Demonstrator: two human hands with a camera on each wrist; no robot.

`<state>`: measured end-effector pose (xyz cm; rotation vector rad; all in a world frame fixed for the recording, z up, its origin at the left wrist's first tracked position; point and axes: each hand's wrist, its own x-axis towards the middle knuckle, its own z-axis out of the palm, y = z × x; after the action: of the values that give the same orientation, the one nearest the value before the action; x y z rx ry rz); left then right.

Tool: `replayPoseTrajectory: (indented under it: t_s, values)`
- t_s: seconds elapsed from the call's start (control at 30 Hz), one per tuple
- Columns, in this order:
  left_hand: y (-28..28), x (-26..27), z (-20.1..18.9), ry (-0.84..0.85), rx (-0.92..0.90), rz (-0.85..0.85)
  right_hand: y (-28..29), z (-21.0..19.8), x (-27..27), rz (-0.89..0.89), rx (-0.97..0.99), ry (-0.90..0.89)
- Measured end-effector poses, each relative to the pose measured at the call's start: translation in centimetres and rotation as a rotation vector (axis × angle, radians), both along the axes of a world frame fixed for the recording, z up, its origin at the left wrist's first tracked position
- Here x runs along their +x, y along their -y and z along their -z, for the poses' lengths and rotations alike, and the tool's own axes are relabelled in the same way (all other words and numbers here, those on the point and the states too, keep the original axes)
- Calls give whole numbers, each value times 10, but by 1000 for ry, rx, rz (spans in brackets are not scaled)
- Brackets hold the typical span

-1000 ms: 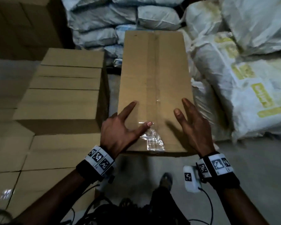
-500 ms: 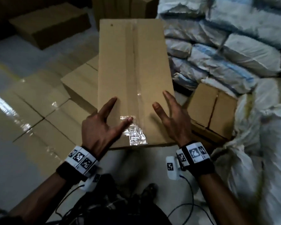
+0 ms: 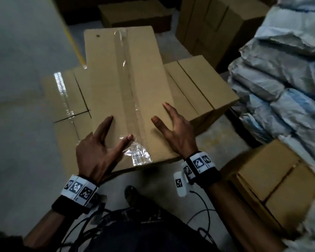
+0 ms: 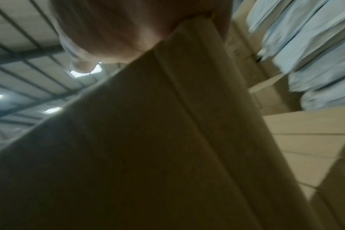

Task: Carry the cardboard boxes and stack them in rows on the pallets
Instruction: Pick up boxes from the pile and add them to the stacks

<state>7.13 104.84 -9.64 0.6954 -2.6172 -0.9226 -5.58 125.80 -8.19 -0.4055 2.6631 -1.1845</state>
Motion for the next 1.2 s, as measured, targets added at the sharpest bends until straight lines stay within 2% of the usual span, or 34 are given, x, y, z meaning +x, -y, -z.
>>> replayPoseTrajectory:
  t_s: [0.1,0.37,0.7,0.87,1.2]
  values:
    - [26,-10,11,12,-1,-98,36,13,-28,-76,12,21]
    - [74,-27,49,98,10,-232,102,62,-64,-186,34,91]
    - [85,-49,104,193,80,-285,121,128,-107,-308,36,204]
    - [84,-63,127,168,129,-310,126,155,-126,-338,37,283]
    - [106,-79,208,138,198,-245,136,219,-138,-324,21,249]
